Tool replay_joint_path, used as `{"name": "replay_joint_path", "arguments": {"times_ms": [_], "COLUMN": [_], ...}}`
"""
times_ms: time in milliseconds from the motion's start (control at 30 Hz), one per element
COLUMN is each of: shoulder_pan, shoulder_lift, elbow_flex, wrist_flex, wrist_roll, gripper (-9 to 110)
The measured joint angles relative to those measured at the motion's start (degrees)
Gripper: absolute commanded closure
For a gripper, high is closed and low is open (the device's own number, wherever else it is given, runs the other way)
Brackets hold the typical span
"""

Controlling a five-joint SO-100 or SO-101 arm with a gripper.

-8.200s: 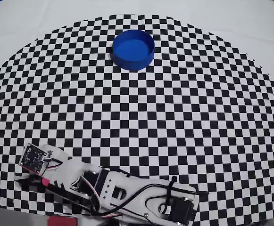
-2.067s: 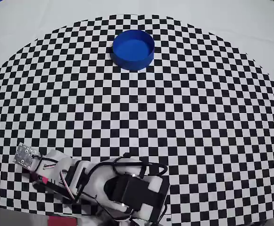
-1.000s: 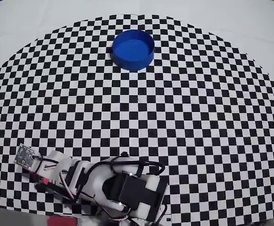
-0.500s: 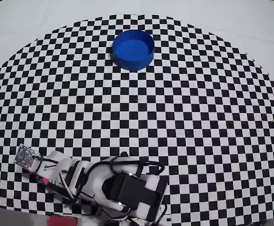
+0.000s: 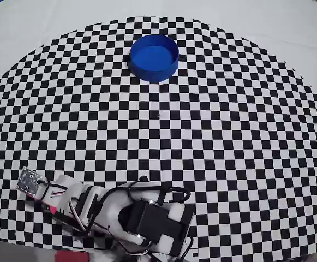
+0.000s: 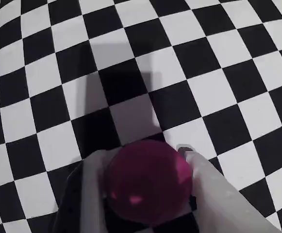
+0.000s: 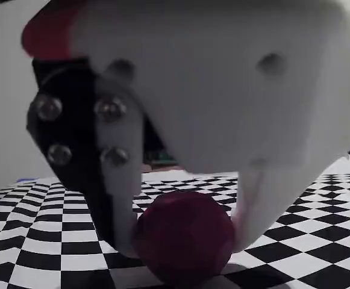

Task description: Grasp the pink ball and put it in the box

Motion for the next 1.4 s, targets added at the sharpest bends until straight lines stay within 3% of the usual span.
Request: {"name": "replay_joint_path", "arguments": {"times_ms": [933, 1400], "shoulder_pan": [0.79, 6.06], "shoulder_lift": [14.94, 16.44], "elbow_flex": [1.76, 2.11], "wrist_flex": [0.00, 0.00], "wrist_roll": [0.00, 0.00], "gripper": [101, 101]}}
